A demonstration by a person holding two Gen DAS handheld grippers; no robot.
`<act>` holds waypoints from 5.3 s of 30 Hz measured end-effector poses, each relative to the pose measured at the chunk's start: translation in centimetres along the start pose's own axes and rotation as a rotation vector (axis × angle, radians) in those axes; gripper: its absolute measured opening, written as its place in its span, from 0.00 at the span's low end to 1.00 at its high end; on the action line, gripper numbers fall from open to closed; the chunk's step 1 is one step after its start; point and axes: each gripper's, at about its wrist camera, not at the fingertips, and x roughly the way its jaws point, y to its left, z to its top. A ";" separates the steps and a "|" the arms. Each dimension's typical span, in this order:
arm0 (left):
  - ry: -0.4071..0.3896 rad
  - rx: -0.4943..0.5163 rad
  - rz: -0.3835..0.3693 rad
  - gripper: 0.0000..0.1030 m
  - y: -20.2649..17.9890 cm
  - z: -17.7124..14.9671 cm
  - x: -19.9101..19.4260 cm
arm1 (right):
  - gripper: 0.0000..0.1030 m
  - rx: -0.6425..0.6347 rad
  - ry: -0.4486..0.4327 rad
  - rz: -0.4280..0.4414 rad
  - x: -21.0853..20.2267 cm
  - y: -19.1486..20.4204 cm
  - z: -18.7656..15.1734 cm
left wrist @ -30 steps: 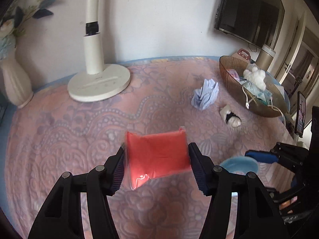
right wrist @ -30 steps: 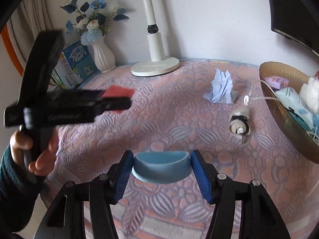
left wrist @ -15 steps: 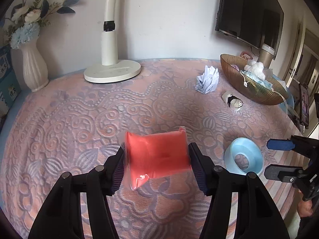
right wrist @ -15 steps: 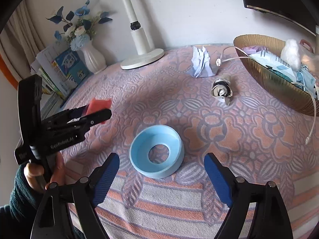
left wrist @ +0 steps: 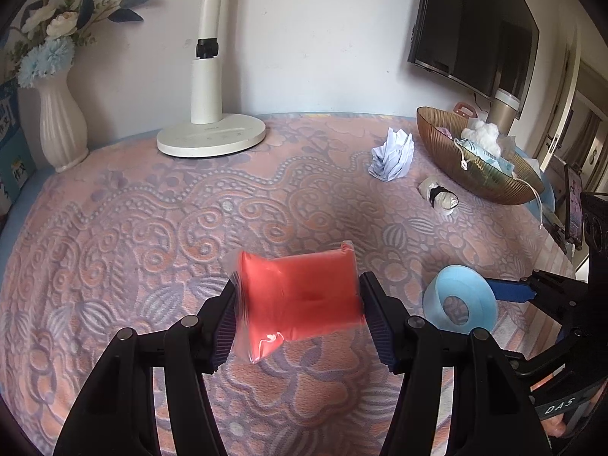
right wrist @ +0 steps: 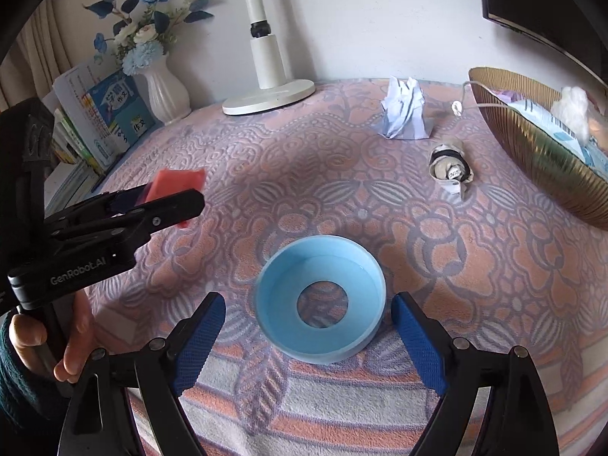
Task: Organize soft objects
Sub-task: 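Carry the orange pouch and blue cup to the bowl and release both, then withdraw both open grippers from the bowl toward the bed, then grasp the crumpled paper with the left gripper while the right grasps the cable item, then carry the crumpled paper and cable item over the bowl and release both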
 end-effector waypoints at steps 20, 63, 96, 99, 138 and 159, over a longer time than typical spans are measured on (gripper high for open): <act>-0.017 -0.026 -0.064 0.56 -1.5 3.2 -1.5 | 0.60 -0.077 -0.298 -0.228 -12.3 -0.7 2.6; -0.179 0.058 0.076 0.87 -3.9 19.2 -11.3 | 0.71 0.252 -0.362 -0.238 -17.1 -9.1 9.6; 0.166 -0.050 0.056 0.98 1.0 1.0 3.5 | 0.86 0.092 -0.061 -0.258 0.3 -5.6 3.0; 0.166 -0.047 0.060 0.98 1.0 1.1 3.8 | 0.86 0.090 -0.052 -0.267 0.6 -5.5 3.0; 0.210 0.089 -0.287 0.44 -7.4 12.9 16.4 | 0.27 0.189 -0.040 -0.209 4.3 -7.7 8.2; 0.119 -0.061 -0.001 0.44 0.3 -0.1 0.4 | 0.30 -0.062 0.006 -0.033 -0.3 0.7 1.1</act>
